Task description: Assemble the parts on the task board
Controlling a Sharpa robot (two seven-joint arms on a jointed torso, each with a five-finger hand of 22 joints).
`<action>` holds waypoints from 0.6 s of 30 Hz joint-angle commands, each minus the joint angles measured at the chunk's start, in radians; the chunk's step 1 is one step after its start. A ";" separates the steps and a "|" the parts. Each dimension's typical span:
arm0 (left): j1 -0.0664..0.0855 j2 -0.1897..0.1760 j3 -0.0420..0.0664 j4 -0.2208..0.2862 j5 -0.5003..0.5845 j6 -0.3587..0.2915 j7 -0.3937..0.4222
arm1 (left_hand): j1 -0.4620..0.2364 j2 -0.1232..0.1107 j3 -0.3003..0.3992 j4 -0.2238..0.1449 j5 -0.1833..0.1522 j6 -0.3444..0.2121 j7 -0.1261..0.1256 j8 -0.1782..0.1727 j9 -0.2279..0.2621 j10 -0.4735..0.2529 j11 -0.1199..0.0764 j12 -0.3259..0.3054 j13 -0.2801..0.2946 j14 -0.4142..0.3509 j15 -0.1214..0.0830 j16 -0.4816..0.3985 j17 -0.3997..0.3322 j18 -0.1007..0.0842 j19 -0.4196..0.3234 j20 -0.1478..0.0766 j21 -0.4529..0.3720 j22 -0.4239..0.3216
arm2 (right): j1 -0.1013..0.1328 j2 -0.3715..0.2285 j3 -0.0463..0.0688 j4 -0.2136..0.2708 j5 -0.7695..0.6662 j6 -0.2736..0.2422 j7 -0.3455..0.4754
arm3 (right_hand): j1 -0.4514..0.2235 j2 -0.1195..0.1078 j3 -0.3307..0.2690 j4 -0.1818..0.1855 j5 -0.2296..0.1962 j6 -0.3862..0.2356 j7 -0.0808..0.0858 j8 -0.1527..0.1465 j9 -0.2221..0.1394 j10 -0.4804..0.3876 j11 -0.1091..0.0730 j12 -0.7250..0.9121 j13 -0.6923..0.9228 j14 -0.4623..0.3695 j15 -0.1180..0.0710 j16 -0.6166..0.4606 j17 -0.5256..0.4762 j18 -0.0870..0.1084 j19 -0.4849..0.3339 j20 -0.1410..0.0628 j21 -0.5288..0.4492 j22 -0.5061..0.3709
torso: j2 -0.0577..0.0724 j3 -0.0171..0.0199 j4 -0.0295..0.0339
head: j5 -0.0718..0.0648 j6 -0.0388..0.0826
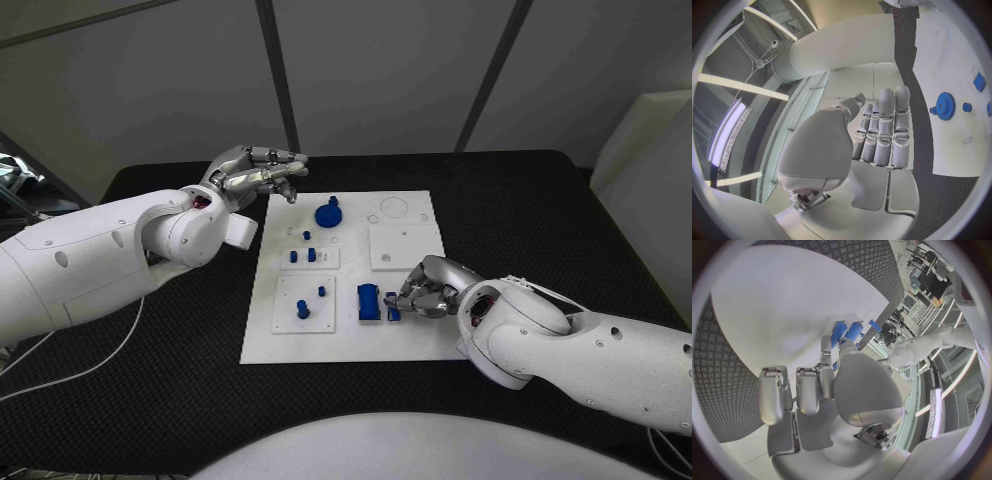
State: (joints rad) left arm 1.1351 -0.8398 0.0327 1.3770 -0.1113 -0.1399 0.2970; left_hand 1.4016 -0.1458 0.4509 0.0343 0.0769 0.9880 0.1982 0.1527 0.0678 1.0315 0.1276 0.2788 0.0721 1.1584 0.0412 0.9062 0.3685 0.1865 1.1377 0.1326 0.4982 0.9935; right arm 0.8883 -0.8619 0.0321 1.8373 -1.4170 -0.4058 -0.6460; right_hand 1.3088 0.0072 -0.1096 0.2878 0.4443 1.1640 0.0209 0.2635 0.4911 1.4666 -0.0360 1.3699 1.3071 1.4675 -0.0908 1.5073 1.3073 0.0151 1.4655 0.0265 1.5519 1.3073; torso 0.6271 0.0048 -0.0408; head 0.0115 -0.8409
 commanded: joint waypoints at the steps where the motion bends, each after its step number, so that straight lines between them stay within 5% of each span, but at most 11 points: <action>1: 0.002 0.002 0.001 0.001 -0.001 0.013 0.000 | 0.002 0.009 -0.004 0.001 -0.001 -0.007 0.001 0.005 0.000 -0.006 -0.001 0.003 -0.001 -0.007 -0.003 -0.004 -0.001 -0.005 -0.005 0.001 -0.007 -0.001 | 0.001 0.005 0.000 -0.001 -0.021 0.007 -0.004 | -0.015 0.001 -0.009 0.002 -0.007 0.004 0.005 0.007 0.002 0.034 -0.007 0.002 0.134 0.082 -0.007 0.004 0.156 -0.010 0.093 -0.007 0.005 0.251 | 0.000 0.0000 0.0005 | -0.002 0.001; 18: 0.002 0.000 0.001 0.001 -0.001 0.014 -0.001 | 0.002 0.009 -0.004 0.001 -0.001 -0.007 0.001 0.005 0.000 -0.006 -0.001 0.003 -0.001 -0.007 -0.003 -0.004 -0.001 -0.005 -0.005 0.001 -0.007 -0.001 | 0.001 -0.019 0.000 0.022 -0.044 0.008 0.021 | -0.092 -0.003 -0.085 -0.002 -0.145 -0.004 0.006 0.027 0.030 0.038 -0.006 0.006 0.139 0.083 -0.007 0.004 0.156 -0.011 0.093 -0.008 0.005 0.252 | -0.001 0.0006 -0.0002 | -0.001 0.001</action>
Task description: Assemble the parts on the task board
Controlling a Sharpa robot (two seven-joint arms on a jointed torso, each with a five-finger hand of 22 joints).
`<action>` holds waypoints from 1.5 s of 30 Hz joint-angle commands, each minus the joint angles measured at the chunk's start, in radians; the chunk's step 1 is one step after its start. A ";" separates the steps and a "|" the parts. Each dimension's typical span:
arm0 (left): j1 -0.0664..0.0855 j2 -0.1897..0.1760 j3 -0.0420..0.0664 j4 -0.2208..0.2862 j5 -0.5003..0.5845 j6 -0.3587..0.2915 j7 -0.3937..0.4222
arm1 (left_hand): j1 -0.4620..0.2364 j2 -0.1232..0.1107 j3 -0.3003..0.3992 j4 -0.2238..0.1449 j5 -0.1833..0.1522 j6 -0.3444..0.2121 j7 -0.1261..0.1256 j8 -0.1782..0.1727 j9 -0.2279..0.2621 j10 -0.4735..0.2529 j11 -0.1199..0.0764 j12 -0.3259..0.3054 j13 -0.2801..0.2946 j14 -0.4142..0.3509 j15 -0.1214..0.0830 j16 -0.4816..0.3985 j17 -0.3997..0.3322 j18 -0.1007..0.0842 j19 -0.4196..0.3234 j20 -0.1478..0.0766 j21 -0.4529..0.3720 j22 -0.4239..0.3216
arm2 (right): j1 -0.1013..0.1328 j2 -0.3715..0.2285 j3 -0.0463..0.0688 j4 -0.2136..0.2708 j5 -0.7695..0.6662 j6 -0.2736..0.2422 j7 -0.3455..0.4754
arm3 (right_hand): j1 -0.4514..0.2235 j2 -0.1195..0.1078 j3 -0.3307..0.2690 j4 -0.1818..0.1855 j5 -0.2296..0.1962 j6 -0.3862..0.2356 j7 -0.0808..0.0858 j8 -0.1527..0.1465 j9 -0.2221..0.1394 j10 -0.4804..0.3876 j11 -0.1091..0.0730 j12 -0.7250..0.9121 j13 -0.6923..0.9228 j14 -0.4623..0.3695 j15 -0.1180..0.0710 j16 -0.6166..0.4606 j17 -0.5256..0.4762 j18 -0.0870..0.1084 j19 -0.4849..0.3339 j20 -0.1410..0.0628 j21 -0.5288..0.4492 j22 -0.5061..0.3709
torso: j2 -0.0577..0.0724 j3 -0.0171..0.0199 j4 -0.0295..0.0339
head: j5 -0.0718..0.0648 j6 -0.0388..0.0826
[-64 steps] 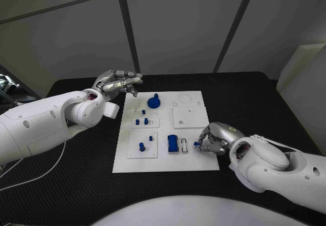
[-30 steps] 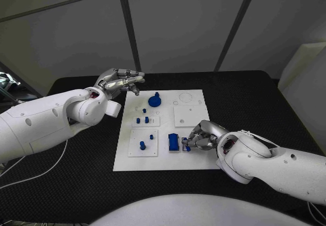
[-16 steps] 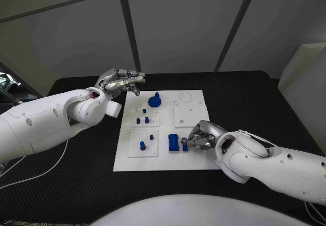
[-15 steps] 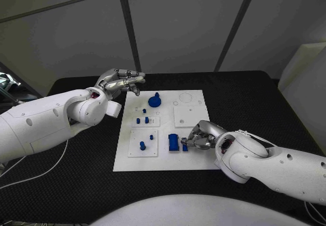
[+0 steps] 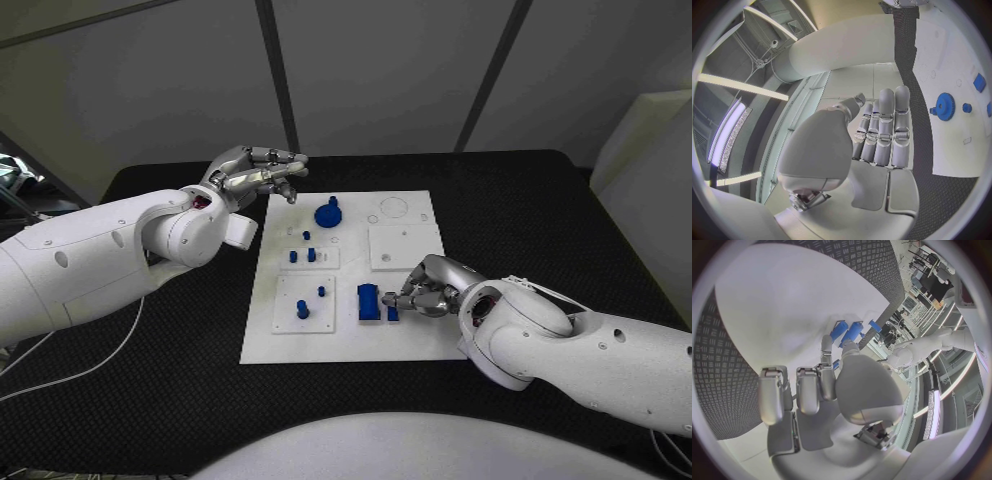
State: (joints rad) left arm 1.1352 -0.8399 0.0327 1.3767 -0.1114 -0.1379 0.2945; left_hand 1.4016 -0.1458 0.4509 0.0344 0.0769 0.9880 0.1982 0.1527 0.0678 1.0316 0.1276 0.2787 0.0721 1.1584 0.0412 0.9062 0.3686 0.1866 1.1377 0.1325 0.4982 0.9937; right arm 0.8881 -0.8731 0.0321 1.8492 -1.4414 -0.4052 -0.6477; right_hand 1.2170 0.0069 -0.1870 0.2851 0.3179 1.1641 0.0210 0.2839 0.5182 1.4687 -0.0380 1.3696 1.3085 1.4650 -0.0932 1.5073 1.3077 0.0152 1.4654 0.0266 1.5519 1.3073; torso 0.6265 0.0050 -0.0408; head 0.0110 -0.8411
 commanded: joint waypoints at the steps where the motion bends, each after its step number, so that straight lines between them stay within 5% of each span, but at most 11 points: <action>1: 0.002 0.000 0.001 0.001 -0.001 0.012 0.001 | 0.002 0.009 -0.004 0.001 -0.001 -0.007 0.001 0.005 0.000 -0.006 -0.001 0.003 -0.001 -0.007 -0.003 -0.004 -0.001 -0.005 -0.005 0.001 -0.007 -0.001 | 0.001 -0.013 0.000 0.015 -0.021 0.011 0.027 | 0.003 -0.004 -0.011 0.000 -0.035 -0.005 0.006 0.008 0.005 0.036 -0.004 0.006 0.138 0.085 -0.005 0.004 0.156 -0.011 0.093 -0.008 0.005 0.252 | 0.000 0.0007 -0.0002 | 0.000 0.001; 5: 0.002 -0.001 0.001 0.000 -0.001 0.012 0.001 | 0.002 0.009 -0.004 0.001 -0.001 -0.007 0.001 0.005 0.000 -0.006 -0.001 0.003 -0.001 -0.007 -0.003 -0.004 -0.001 -0.005 -0.005 0.001 -0.007 -0.001 | 0.001 -0.034 0.000 0.034 -0.025 0.029 0.046 | 0.027 -0.008 -0.024 -0.007 -0.101 -0.010 0.007 0.013 0.013 0.035 -0.003 0.003 0.138 0.085 -0.004 0.003 0.155 -0.010 0.093 -0.008 0.004 0.251 | 0.000 0.0000 -0.0012 | 0.000 0.003; 10: 0.001 0.000 0.001 0.000 -0.001 0.013 0.001 | 0.002 0.009 -0.004 0.001 -0.001 -0.007 0.001 0.005 0.000 -0.006 -0.001 0.003 -0.001 -0.007 -0.003 -0.004 -0.001 -0.005 -0.005 0.001 -0.007 -0.001 | 0.001 -0.042 -0.001 0.040 -0.032 0.041 0.060 | 0.050 -0.008 -0.028 -0.016 -0.128 -0.013 0.008 0.016 0.017 0.034 -0.002 0.002 0.138 0.085 -0.004 0.003 0.155 -0.010 0.093 -0.007 0.004 0.251 | 0.000 0.0008 -0.0010 | -0.001 0.004; 34: 0.001 0.001 0.001 0.000 -0.001 0.016 -0.003 | 0.001 0.010 -0.005 0.001 -0.001 -0.008 0.002 0.006 0.000 -0.008 -0.001 0.005 -0.002 -0.008 -0.002 -0.003 -0.003 -0.005 -0.005 0.001 -0.007 -0.002 | 0.000 -0.001 -0.001 -0.062 -0.038 0.038 0.098 | 0.113 0.016 -0.025 -0.045 -0.159 -0.018 0.006 0.022 0.027 0.037 -0.004 0.010 0.144 0.085 -0.005 0.004 0.157 -0.010 0.092 -0.008 0.004 0.251 | 0.001 0.0006 0.0016 | 0.007 -0.006; 45: 0.001 -0.005 0.001 0.002 -0.001 0.019 -0.002 | 0.001 0.010 -0.005 0.001 -0.001 -0.008 0.002 0.006 0.000 -0.009 -0.001 0.006 -0.002 -0.008 -0.002 -0.003 -0.003 -0.005 -0.005 0.001 -0.008 -0.002 | 0.000 -0.022 -0.001 -0.021 -0.043 0.010 0.129 | 0.085 0.011 -0.054 -0.022 -0.145 -0.022 0.009 0.023 0.031 0.035 -0.002 0.004 0.142 0.084 -0.003 0.001 0.153 -0.010 0.092 -0.007 0.003 0.251 | 0.000 -0.0001 -0.0026 | 0.011 0.000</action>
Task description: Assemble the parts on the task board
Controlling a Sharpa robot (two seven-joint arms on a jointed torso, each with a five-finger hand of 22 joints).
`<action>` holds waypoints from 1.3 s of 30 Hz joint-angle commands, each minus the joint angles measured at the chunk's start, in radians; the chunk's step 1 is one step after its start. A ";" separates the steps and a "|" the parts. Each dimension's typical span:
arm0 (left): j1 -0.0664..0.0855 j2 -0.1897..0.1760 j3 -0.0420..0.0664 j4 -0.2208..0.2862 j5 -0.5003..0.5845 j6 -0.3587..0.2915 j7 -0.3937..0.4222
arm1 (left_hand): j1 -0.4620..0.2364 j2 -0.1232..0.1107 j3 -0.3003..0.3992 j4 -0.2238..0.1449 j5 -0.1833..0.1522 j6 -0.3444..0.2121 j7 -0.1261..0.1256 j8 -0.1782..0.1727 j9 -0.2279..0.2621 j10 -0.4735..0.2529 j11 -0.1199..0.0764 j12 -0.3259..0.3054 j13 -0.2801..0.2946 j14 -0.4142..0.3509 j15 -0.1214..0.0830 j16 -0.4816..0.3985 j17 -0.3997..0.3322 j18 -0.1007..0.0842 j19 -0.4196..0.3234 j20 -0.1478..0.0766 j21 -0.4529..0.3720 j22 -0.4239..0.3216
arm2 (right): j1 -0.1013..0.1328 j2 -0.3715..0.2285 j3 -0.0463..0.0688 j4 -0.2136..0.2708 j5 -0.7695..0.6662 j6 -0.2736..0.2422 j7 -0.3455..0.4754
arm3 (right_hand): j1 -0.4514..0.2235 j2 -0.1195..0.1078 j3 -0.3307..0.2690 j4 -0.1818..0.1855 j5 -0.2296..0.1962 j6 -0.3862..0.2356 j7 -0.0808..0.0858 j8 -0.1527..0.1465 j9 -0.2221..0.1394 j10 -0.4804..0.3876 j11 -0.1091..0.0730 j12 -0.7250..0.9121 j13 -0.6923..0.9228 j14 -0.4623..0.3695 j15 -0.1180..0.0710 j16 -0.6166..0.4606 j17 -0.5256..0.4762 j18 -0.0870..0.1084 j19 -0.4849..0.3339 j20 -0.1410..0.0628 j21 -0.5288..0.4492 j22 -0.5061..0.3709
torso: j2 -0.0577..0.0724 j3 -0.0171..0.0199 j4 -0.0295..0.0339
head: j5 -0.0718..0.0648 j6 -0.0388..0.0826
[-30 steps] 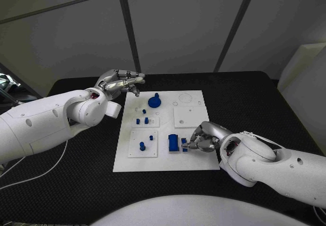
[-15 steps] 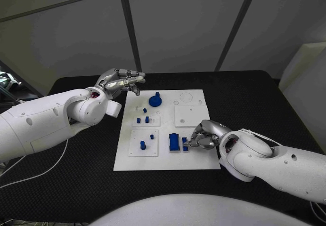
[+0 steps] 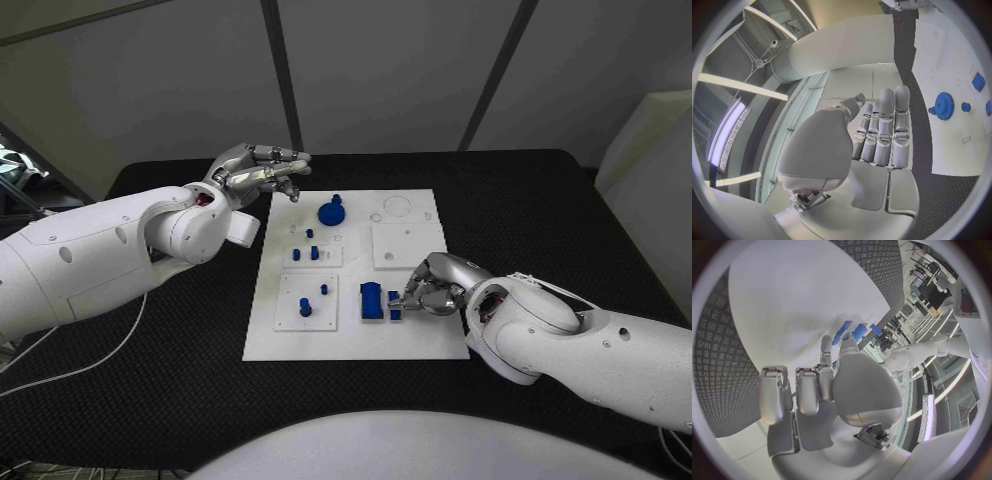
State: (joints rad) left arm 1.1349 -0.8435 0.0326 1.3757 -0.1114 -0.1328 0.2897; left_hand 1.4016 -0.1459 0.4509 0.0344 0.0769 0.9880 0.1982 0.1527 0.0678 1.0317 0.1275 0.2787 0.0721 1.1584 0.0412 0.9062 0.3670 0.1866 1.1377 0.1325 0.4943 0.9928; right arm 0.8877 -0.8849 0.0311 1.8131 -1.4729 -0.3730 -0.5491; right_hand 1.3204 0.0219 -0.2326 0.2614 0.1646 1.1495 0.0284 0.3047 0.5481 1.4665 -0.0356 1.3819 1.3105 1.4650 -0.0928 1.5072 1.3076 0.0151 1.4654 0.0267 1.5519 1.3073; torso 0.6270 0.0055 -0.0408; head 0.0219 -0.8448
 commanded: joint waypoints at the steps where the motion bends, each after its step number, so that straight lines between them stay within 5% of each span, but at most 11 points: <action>1: 0.001 -0.002 0.001 0.003 -0.001 0.014 0.003 | 0.001 0.010 -0.005 0.001 -0.001 -0.008 0.002 0.006 0.000 -0.009 -0.001 0.006 -0.002 -0.008 -0.002 -0.003 -0.001 -0.005 -0.005 0.001 -0.004 -0.001 | 0.001 -0.013 0.000 0.018 -0.012 -0.023 0.032 | -0.021 -0.005 -0.010 0.003 0.011 -0.008 0.002 0.002 0.001 0.036 -0.004 -0.010 0.139 0.084 -0.003 0.001 0.153 -0.010 0.092 -0.007 0.003 0.251 | -0.001 -0.0007 -0.0031 | 0.000 0.004; 5: 0.001 -0.004 0.001 0.005 -0.001 0.015 0.006 | -0.001 0.009 -0.007 0.002 -0.002 -0.009 0.002 0.006 0.000 -0.009 0.000 0.006 -0.002 -0.008 -0.002 -0.003 -0.002 -0.005 -0.006 0.002 -0.004 -0.002 | 0.001 -0.041 0.001 0.040 0.013 -0.044 0.067 | -0.040 -0.015 -0.028 0.019 0.036 -0.019 0.006 -0.003 0.000 0.025 0.000 -0.038 0.123 0.080 0.000 -0.009 0.135 -0.006 0.082 -0.005 -0.009 0.242 | -0.003 -0.0033 -0.0012 | -0.003 0.007; 10: 0.001 -0.004 0.001 0.007 0.021 0.030 0.017 | -0.027 -0.003 -0.027 0.015 -0.003 -0.012 0.002 0.009 0.000 -0.014 0.001 0.013 -0.001 -0.016 0.002 -0.005 -0.009 -0.006 -0.011 0.006 -0.012 -0.008 | 0.009 -0.064 0.032 0.034 0.164 -0.055 0.213 | -0.016 -0.012 -0.031 0.018 0.049 -0.096 0.042 -0.059 -0.022 -0.082 0.030 -0.275 -0.017 0.031 0.024 -0.140 -0.052 0.042 -0.053 0.014 -0.179 0.113 | -0.006 -0.0035 -0.0022 | -0.006 0.018; 13: 0.001 -0.002 0.000 0.006 0.060 0.037 0.026 | -0.040 -0.011 -0.051 0.026 -0.001 -0.020 0.004 0.013 0.000 -0.031 0.006 0.018 -0.002 -0.069 0.009 -0.077 -0.049 -0.006 -0.053 0.014 -0.058 -0.039 | 0.038 -0.060 0.041 -0.011 0.293 -0.033 0.308 | 0.032 0.002 -0.026 0.005 0.058 -0.149 0.069 -0.106 -0.042 -0.227 0.054 -0.575 -0.206 -0.037 0.045 -0.339 -0.286 0.091 -0.198 0.034 -0.392 -0.045 | -0.011 -0.0061 -0.0043 | -0.011 0.026; 16: 0.001 0.003 -0.003 0.000 0.088 0.036 0.039 | -0.048 -0.012 -0.081 0.040 -0.002 -0.024 0.004 0.021 0.000 -0.043 0.014 0.014 -0.006 -0.132 0.028 -0.245 -0.127 -0.007 -0.140 0.033 -0.157 -0.114 | 0.075 -0.041 0.045 -0.091 0.463 -0.016 0.427 | 0.089 0.023 -0.022 -0.007 0.057 -0.177 0.092 -0.143 -0.068 -0.342 0.079 -0.822 -0.388 -0.146 0.068 -0.693 -0.635 0.154 -0.394 0.055 -0.737 -0.299 | -0.023 -0.0114 -0.0072 | -0.014 0.038; 18: 0.001 0.009 -0.005 -0.008 0.100 0.030 0.051 | -0.050 -0.005 -0.095 0.049 -0.002 -0.019 0.002 0.026 0.001 -0.037 0.016 0.009 -0.007 -0.160 0.044 -0.340 -0.163 -0.010 -0.182 0.048 -0.212 -0.161 | 0.100 -0.016 0.047 -0.159 0.608 -0.004 0.523 | 0.142 0.038 -0.016 -0.020 0.060 -0.187 0.112 -0.166 -0.090 -0.361 0.088 -0.906 -0.474 -0.162 0.079 -0.807 -0.695 0.170 -0.440 0.067 -0.878 -0.406 | -0.032 -0.0159 -0.0112 | -0.016 0.046; 21: 0.001 0.019 -0.010 -0.026 0.118 0.013 0.071 | -0.043 0.005 -0.111 0.057 -0.001 -0.014 0.000 0.028 0.000 -0.024 0.020 -0.009 -0.008 -0.178 0.063 -0.465 -0.206 -0.012 -0.251 0.073 -0.299 -0.239 | 0.128 0.026 0.048 -0.259 0.808 0.023 0.648 | 0.227 0.064 0.004 -0.042 0.037 -0.193 0.126 -0.193 -0.123 -0.402 0.114 -1.034 -0.611 -0.234 0.104 -0.956 -0.752 0.160 -0.476 0.090 -0.985 -0.483 | -0.043 -0.0215 -0.0204 | -0.013 0.061; 23: 0.001 0.032 -0.012 -0.046 0.139 -0.010 0.091 | -0.037 0.010 -0.118 0.062 -0.001 -0.017 -0.007 0.021 -0.002 -0.009 0.020 -0.026 -0.009 -0.187 0.074 -0.538 -0.230 -0.010 -0.296 0.090 -0.353 -0.291 | 0.144 0.055 0.049 -0.326 0.927 0.039 0.721 | 0.278 0.070 0.015 -0.052 0.007 -0.203 0.140 -0.221 -0.156 -0.409 0.147 -1.122 -0.733 -0.322 0.140 -1.072 -0.818 0.151 -0.563 0.116 -1.095 -0.552 | -0.049 -0.0231 -0.0237 | -0.017 0.084; 27: -0.007 0.066 -0.014 -0.102 0.209 -0.070 0.149 | -0.021 0.020 -0.120 0.068 0.000 -0.038 -0.044 -0.018 -0.003 0.019 0.036 -0.082 -0.010 -0.237 0.107 -0.673 -0.286 -0.006 -0.420 0.136 -0.431 -0.391 | 0.161 0.130 0.050 -0.474 1.072 0.049 0.826 | 0.318 0.087 0.029 -0.053 0.006 -0.194 0.151 -0.242 -0.233 -0.388 0.160 -1.233 -0.950 -0.392 0.185 -1.252 -0.949 0.158 -0.591 0.165 -1.241 -0.669 | -0.063 -0.0241 -0.0354 | -0.010 0.109; 30: -0.013 0.091 -0.014 -0.143 0.239 -0.092 0.177 | -0.021 0.025 -0.130 0.072 -0.001 -0.021 -0.042 -0.036 -0.002 0.023 0.045 -0.129 -0.009 -0.229 0.116 -0.733 -0.303 -0.001 -0.457 0.150 -0.429 -0.444 | 0.166 0.180 0.050 -0.565 1.108 0.066 0.868 | 0.308 0.083 0.031 -0.051 0.008 -0.195 0.155 -0.244 -0.279 -0.388 0.170 -1.275 -1.043 -0.407 0.200 -1.331 -1.013 0.164 -0.585 0.187 -1.303 -0.727 | -0.072 -0.0246 -0.0405 | -0.005 0.126; 39: -0.028 0.166 -0.014 -0.240 0.265 -0.138 0.208 | -0.023 0.032 -0.182 0.071 0.002 -0.058 -0.044 -0.091 -0.004 -0.062 0.076 -0.219 -0.011 -0.256 0.142 -0.837 -0.304 -0.015 -0.602 0.160 -0.437 -0.585 | 0.171 0.276 0.051 -0.709 1.179 0.137 0.919 | 0.230 0.076 0.049 -0.109 0.000 -0.219 0.165 -0.241 -0.395 -0.436 0.202 -1.314 -1.201 -0.425 0.230 -1.443 -1.163 0.167 -0.541 0.223 -1.448 -0.888 | -0.075 -0.0232 -0.0269 | -0.002 0.153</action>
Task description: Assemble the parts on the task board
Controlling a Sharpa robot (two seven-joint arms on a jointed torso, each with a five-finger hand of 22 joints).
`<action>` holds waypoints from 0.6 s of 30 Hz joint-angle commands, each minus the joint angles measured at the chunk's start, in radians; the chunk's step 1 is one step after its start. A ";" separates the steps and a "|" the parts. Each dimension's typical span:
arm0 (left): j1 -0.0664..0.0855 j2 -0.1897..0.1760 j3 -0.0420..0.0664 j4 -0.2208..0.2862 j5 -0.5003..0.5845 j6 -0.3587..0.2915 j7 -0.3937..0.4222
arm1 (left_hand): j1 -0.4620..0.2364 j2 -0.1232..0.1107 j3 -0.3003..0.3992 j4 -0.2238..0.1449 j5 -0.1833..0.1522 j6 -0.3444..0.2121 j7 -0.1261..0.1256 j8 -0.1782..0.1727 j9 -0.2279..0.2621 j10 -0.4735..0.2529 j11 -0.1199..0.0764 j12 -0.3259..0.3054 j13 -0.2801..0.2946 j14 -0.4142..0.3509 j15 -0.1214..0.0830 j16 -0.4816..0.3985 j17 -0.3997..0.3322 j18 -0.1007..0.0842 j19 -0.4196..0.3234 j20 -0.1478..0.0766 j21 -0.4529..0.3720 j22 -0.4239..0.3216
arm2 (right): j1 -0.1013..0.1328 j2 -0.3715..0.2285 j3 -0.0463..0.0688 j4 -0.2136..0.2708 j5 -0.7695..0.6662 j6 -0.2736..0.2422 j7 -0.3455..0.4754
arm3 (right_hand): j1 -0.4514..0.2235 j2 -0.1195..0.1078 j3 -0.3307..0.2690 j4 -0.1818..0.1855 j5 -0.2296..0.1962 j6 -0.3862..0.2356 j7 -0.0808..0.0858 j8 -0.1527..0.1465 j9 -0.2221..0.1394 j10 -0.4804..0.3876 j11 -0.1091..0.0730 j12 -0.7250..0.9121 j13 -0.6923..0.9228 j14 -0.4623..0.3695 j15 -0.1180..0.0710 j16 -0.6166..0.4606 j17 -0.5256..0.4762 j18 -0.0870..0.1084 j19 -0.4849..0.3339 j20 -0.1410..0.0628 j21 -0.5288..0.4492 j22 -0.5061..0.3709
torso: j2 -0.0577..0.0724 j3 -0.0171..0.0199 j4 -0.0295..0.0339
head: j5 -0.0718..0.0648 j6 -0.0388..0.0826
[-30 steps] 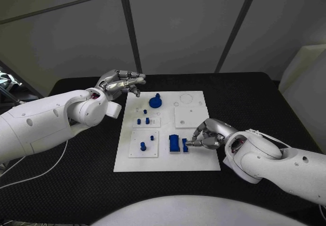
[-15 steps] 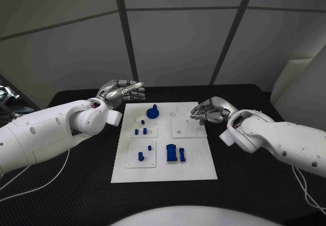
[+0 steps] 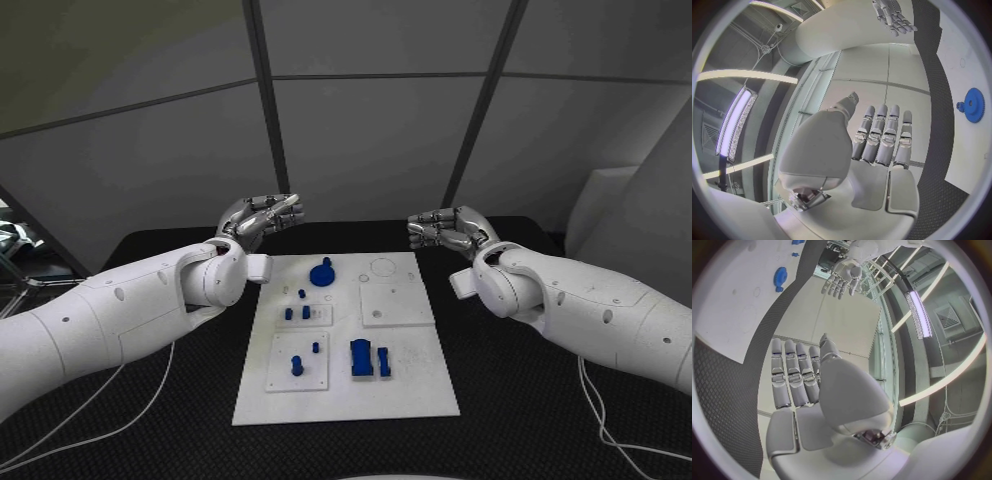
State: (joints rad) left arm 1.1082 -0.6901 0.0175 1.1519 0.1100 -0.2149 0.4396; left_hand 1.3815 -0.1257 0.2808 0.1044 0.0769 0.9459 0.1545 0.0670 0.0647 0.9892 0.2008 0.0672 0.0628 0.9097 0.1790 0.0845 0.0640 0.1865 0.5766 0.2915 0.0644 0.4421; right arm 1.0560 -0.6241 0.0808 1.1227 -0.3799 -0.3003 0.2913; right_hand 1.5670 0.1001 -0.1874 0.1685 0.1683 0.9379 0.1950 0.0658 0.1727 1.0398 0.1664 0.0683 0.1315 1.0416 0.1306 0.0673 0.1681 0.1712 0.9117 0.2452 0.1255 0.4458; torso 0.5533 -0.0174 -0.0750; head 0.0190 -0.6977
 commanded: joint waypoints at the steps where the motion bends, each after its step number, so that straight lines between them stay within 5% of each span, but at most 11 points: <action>1: -0.001 0.007 0.000 -0.007 0.004 -0.006 0.004 | -0.416 0.040 -0.088 -0.031 -0.077 -0.288 -0.047 -0.067 -0.065 -0.302 -0.060 -0.067 -0.063 -0.275 -0.052 -0.084 -0.064 -0.056 -0.186 -0.087 -0.064 -0.143 | 0.000 0.007 0.000 -0.009 0.011 0.006 0.008 | -0.474 -0.100 0.057 -0.055 -0.051 -0.283 -0.059 -0.066 -0.056 -0.312 -0.050 -0.068 -0.044 -0.312 -0.039 -0.067 -0.056 -0.051 -0.272 -0.072 -0.043 -0.140 | 0.000 0.0000 0.0008 | 0.000 0.001; 4: -0.002 0.005 0.000 -0.002 0.003 -0.012 0.005 | -0.465 0.051 -0.105 -0.034 -0.077 -0.334 -0.052 -0.067 -0.065 -0.352 -0.067 -0.067 -0.063 -0.313 -0.056 -0.084 -0.064 -0.056 -0.229 -0.098 -0.064 -0.179 | 0.000 0.005 -0.001 -0.003 0.015 0.000 0.011 | -0.539 -0.100 0.066 -0.068 -0.058 -0.319 -0.064 -0.066 -0.073 -0.354 -0.055 -0.068 -0.061 -0.350 -0.039 -0.067 -0.075 -0.051 -0.295 -0.079 -0.126 -0.170 | 0.000 0.0006 0.0032 | -0.001 0.005; 5: -0.002 0.004 0.000 0.003 0.002 -0.018 0.006 | -0.489 0.053 -0.110 -0.104 -0.077 -0.350 -0.055 -0.067 -0.065 -0.369 -0.070 -0.067 -0.063 -0.328 -0.059 -0.084 -0.064 -0.056 -0.238 -0.103 -0.064 -0.187 | 0.000 0.003 -0.002 0.003 0.020 -0.006 0.014 | -0.568 -0.100 0.070 -0.071 -0.061 -0.336 -0.068 -0.066 -0.076 -0.373 -0.058 -0.068 -0.131 -0.369 -0.041 -0.067 -0.078 -0.051 -0.312 -0.083 -0.126 -0.178 | -0.001 0.0011 0.0055 | -0.001 0.008; 6: -0.004 0.002 -0.001 0.012 -0.001 -0.031 0.008 | -0.546 0.126 -0.121 -0.104 -0.077 -0.388 -0.061 -0.067 -0.065 -0.408 -0.078 -0.067 -0.063 -0.365 -0.067 -0.084 -0.064 -0.075 -0.261 -0.114 -0.064 -0.203 | 0.000 -0.001 -0.004 0.015 0.030 -0.019 0.020 | -0.632 -0.100 0.077 -0.078 -0.068 -0.374 -0.076 -0.066 -0.082 -0.415 -0.065 -0.068 -0.131 -0.411 -0.047 -0.067 -0.084 -0.051 -0.350 -0.094 -0.126 -0.195 | -0.001 0.0023 0.0104 | -0.002 0.014; 10: -0.010 -0.008 -0.003 0.056 -0.013 -0.088 0.016 | -0.668 0.126 -0.146 -0.104 -0.077 -0.469 -0.075 -0.067 -0.065 -0.493 -0.096 -0.067 -0.063 -0.445 -0.083 -0.084 -0.064 -0.100 -0.307 -0.140 -0.064 -0.238 | -0.001 -0.021 -0.014 0.070 0.074 -0.076 0.046 | -0.766 -0.100 0.091 -0.092 -0.083 -0.455 -0.092 -0.066 -0.096 -0.505 -0.079 -0.068 -0.131 -0.502 -0.059 -0.067 -0.096 -0.069 -0.430 -0.115 -0.126 -0.231 | -0.004 0.0074 0.0324 | -0.008 0.042; 11: -0.012 -0.011 -0.003 0.071 -0.017 -0.106 0.018 | -0.696 0.126 -0.151 -0.104 -0.077 -0.488 -0.078 -0.067 -0.065 -0.513 -0.100 -0.067 -0.063 -0.463 -0.087 -0.084 -0.064 -0.100 -0.318 -0.146 -0.064 -0.246 | -0.001 -0.027 -0.017 0.088 0.089 -0.095 0.055 | -0.797 -0.100 0.094 -0.096 -0.086 -0.474 -0.096 -0.066 -0.098 -0.526 -0.083 -0.068 -0.131 -0.523 -0.131 -0.067 -0.168 -0.068 -0.449 -0.120 -0.126 -0.240 | -0.005 0.0091 0.0396 | -0.010 0.052; 13: -0.016 -0.019 -0.005 0.105 -0.026 -0.150 0.024 | -0.750 0.126 -0.161 -0.104 -0.077 -0.524 -0.084 -0.067 -0.065 -0.550 -0.108 -0.067 -0.063 -0.498 -0.094 -0.084 -0.064 -0.100 -0.338 -0.158 -0.064 -0.262 | -0.002 -0.042 -0.025 0.130 0.123 -0.139 0.075 | -0.855 -0.100 0.101 -0.168 -0.092 -0.509 -0.104 -0.066 -0.173 -0.565 -0.089 -0.068 -0.131 -0.562 -0.131 -0.067 -0.168 -0.079 -0.484 -0.130 -0.126 -0.255 | -0.006 0.0122 0.0527 | -0.013 0.069; 14: -0.020 -0.025 -0.006 0.134 -0.034 -0.188 0.030 | -0.782 0.126 -0.165 -0.104 -0.077 -0.545 -0.155 -0.067 -0.065 -0.572 -0.113 -0.067 -0.063 -0.519 -0.098 -0.084 -0.064 -0.100 -0.350 -0.165 -0.064 -0.271 | -0.002 -0.055 -0.031 0.166 0.152 -0.176 0.093 | -0.895 -0.100 0.108 -0.168 -0.096 -0.533 -0.109 -0.066 -0.173 -0.591 -0.093 -0.068 -0.131 -0.589 -0.131 -0.067 -0.168 -0.079 -0.508 -0.136 -0.126 -0.266 | -0.007 0.0141 0.0606 | -0.015 0.079; 15: -0.023 -0.030 -0.007 0.155 -0.039 -0.216 0.033 | -0.805 0.126 -0.169 -0.104 -0.077 -0.561 -0.155 -0.067 -0.065 -0.589 -0.117 -0.067 -0.063 -0.534 -0.101 -0.084 -0.064 -0.099 -0.359 -0.169 -0.064 -0.277 | -0.003 -0.065 -0.036 0.193 0.174 -0.204 0.106 | -0.922 -0.100 0.111 -0.168 -0.168 -0.550 -0.113 -0.066 -0.173 -0.610 -0.166 -0.068 -0.131 -0.607 -0.131 -0.067 -0.168 -0.079 -0.524 -0.141 -0.126 -0.273 | -0.008 0.0151 0.0649 | -0.016 0.085; 17: -0.029 -0.041 -0.009 0.203 -0.052 -0.277 0.042 | -0.850 0.126 -0.179 -0.104 -0.077 -0.591 -0.155 -0.067 -0.065 -0.620 -0.123 -0.067 -0.063 -0.564 -0.108 -0.084 -0.064 -0.100 -0.375 -0.180 -0.064 -0.290 | -0.003 -0.085 -0.046 0.249 0.220 -0.263 0.133 | -0.971 -0.100 0.116 -0.168 -0.168 -0.579 -0.119 -0.066 -0.173 -0.642 -0.166 -0.068 -0.131 -0.640 -0.131 -0.067 -0.168 -0.090 -0.554 -0.149 -0.126 -0.286 | -0.009 0.0166 0.0712 | -0.018 0.093; 18: -0.032 -0.046 -0.010 0.227 -0.059 -0.308 0.046 | -0.865 0.126 -0.181 -0.104 -0.077 -0.601 -0.155 -0.067 -0.065 -0.630 -0.125 -0.067 -0.063 -0.573 -0.179 -0.084 -0.064 -0.100 -0.380 -0.183 -0.064 -0.295 | -0.004 -0.094 -0.050 0.275 0.241 -0.291 0.146 | -0.986 -0.100 0.187 -0.168 -0.168 -0.588 -0.121 -0.066 -0.173 -0.652 -0.166 -0.068 -0.131 -0.650 -0.131 -0.067 -0.168 -0.090 -0.562 -0.151 -0.126 -0.290 | -0.009 0.0170 0.0732 | -0.019 0.095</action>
State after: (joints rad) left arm 1.0758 -0.7352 0.0074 1.3592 0.0911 -0.3832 0.4518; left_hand 0.6887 -0.0119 0.1327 0.0090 0.0107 0.4600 0.0429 0.0087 0.0042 0.4783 0.1009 0.0092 0.0044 0.4489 0.0876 0.0068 0.0046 0.1230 0.2626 0.1435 0.0063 0.1968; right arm 1.0509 -0.7120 0.0309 1.3753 -0.2497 -0.4502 0.3557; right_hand 0.7791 0.0066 -0.0880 0.0371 0.0600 0.4689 0.0997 0.0077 0.0405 0.5194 0.0608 0.0073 0.0096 0.5243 0.0296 0.0085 0.0298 0.1157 0.4680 0.1259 0.0113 0.2084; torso 0.5461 -0.0043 -0.0186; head 0.0023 -0.6105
